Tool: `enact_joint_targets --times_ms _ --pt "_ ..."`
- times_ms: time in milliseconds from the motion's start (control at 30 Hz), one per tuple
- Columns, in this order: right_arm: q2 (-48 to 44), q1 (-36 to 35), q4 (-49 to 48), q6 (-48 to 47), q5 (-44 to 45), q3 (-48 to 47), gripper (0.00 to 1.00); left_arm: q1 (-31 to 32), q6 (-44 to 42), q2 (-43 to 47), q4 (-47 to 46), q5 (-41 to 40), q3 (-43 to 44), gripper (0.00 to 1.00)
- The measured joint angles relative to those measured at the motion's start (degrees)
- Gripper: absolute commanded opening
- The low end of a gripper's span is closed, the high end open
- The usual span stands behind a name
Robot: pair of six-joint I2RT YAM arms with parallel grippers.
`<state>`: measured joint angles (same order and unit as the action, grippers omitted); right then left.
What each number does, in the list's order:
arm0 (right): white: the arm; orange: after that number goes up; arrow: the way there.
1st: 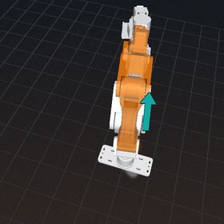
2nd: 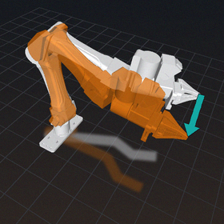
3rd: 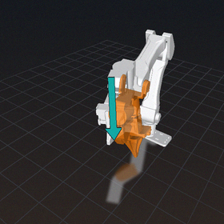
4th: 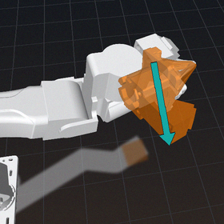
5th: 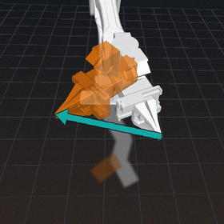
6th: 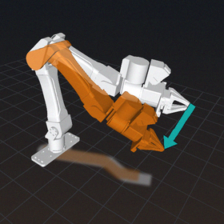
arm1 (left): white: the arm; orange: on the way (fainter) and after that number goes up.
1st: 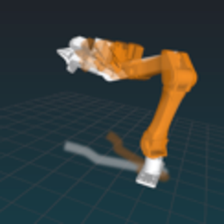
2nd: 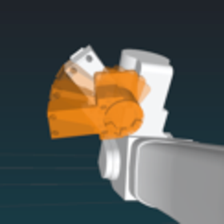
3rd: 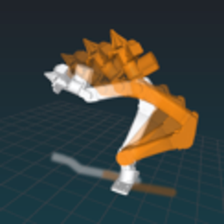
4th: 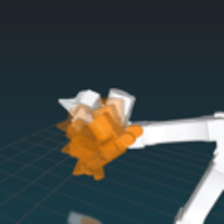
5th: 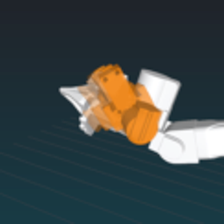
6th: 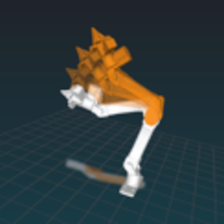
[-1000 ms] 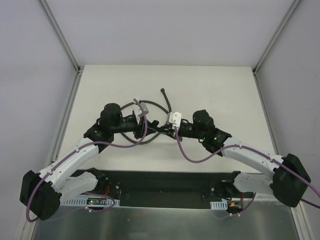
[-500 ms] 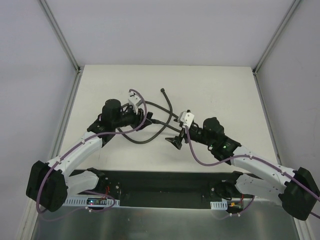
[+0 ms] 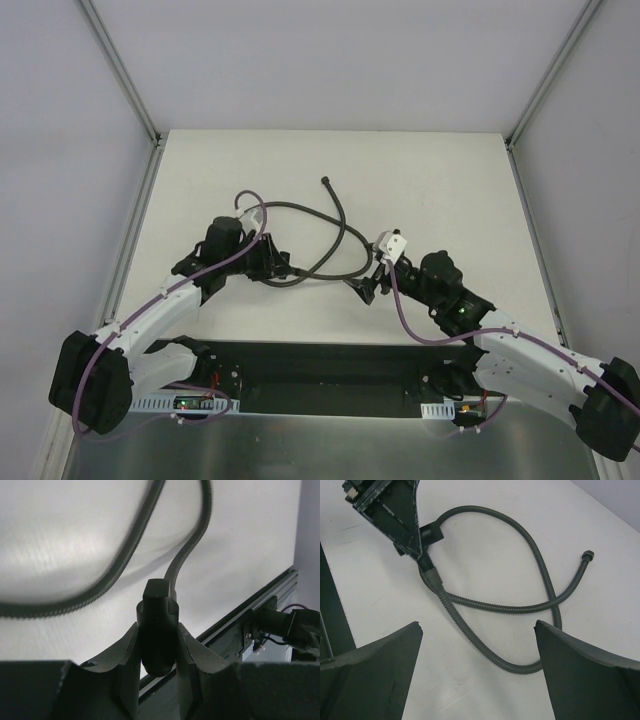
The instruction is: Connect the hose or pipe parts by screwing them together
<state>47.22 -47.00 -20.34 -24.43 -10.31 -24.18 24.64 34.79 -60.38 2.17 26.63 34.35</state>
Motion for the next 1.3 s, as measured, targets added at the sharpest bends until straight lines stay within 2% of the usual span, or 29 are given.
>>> enact_joint_targets --times_ms 200,333,467,700,833,1300 --pt "0.09 0.00 0.44 0.87 0.02 0.00 0.96 -0.02 5.75 2.12 6.84 -4.79 -7.69 0.00" --pt "0.07 0.00 0.44 1.03 0.02 0.02 0.96 -0.55 9.25 1.62 9.22 -6.67 -7.54 0.00" --pt "-0.28 0.00 0.48 1.01 0.04 0.11 0.96 -2.54 12.17 -3.74 9.49 -6.86 -6.34 0.00" --pt "-1.88 0.00 0.46 0.85 0.09 0.11 0.96 -5.18 14.36 -11.69 8.31 -6.43 -2.69 0.00" --pt "-2.67 0.00 0.44 0.76 0.46 0.11 0.96 -8.72 14.32 -15.23 7.13 -6.40 -1.40 0.00" --pt "-2.51 0.00 -0.39 0.17 1.11 0.13 0.96 -13.14 11.04 -27.19 -4.46 -8.17 4.39 0.00"
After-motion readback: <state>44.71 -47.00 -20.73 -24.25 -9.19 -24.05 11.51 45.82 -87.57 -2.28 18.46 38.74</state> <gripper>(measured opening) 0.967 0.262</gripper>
